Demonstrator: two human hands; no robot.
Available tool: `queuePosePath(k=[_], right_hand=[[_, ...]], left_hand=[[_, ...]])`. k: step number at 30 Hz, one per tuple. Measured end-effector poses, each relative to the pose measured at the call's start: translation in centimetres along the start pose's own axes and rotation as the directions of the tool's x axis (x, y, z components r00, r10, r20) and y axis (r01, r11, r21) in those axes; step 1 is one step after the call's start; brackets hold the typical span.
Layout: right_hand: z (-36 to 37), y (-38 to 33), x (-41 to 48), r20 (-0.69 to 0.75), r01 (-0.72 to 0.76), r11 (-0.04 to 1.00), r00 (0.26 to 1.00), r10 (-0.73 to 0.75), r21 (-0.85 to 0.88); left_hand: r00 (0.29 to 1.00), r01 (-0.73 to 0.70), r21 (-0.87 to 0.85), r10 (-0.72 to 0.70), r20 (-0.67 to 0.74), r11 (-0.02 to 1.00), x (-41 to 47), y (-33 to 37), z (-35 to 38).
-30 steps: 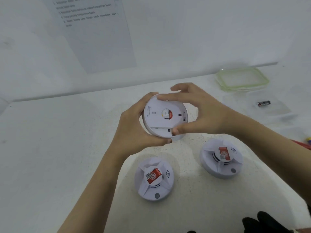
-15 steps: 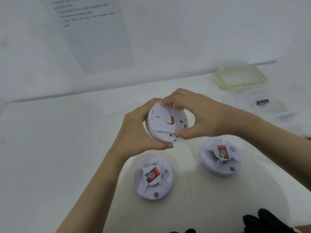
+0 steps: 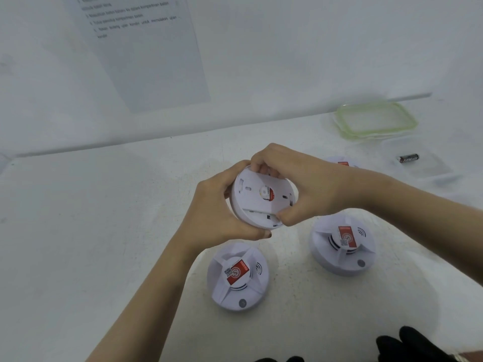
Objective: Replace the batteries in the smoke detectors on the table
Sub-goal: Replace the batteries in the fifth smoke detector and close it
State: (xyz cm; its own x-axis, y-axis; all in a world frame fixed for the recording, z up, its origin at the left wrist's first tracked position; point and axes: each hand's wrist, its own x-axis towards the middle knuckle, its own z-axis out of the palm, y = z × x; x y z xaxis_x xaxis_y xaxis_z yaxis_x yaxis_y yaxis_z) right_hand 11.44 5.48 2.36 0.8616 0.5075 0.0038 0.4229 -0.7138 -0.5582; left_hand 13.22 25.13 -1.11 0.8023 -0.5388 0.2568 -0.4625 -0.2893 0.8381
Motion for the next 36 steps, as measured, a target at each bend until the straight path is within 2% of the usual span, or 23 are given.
queuePosePath(k=[4,8,10,12,15,17,25,36], right_hand=[[-0.1,-0.1,0.3,-0.005,0.000,1.000,1.000,0.000,-0.004],[0.2,0.3,-0.2,-0.119,0.052,0.997,0.992,-0.045,0.052],[0.5,0.3,-0.3,-0.177,0.040,0.982,0.984,-0.008,0.182],[0.8,0.0,-0.4,-0.176,0.039,0.945,0.984,0.019,0.323],[1.0,-0.6,-0.7,-0.155,0.070,0.832,0.988,0.020,0.551],[1.1,-0.9,-0.8,-0.144,0.060,0.768,0.989,0.043,0.637],[1.5,-1.3,-0.6,-0.153,0.062,0.683,0.986,0.073,0.728],[0.4,-1.0,-0.9,-0.089,0.038,0.710,0.995,0.034,0.703]], left_hand=[[1.000,0.002,-0.005,-0.002,-0.020,1.000,0.0,-0.1,0.0],[0.997,-0.002,-0.056,-0.003,-0.083,0.998,0.1,0.2,-0.4],[0.992,-0.016,-0.077,0.006,-0.124,0.997,0.2,0.7,-0.6],[0.989,-0.044,-0.078,0.032,-0.143,0.996,0.3,1.2,-0.6],[0.989,-0.061,-0.073,0.050,-0.139,0.995,0.1,1.6,-0.8],[0.991,-0.057,-0.064,0.049,-0.123,0.996,0.0,1.6,-0.9],[0.994,-0.037,-0.046,0.032,-0.100,0.998,-0.6,1.5,-1.2],[0.996,-0.062,-0.046,0.059,-0.074,0.997,-0.5,2.0,-0.9]])
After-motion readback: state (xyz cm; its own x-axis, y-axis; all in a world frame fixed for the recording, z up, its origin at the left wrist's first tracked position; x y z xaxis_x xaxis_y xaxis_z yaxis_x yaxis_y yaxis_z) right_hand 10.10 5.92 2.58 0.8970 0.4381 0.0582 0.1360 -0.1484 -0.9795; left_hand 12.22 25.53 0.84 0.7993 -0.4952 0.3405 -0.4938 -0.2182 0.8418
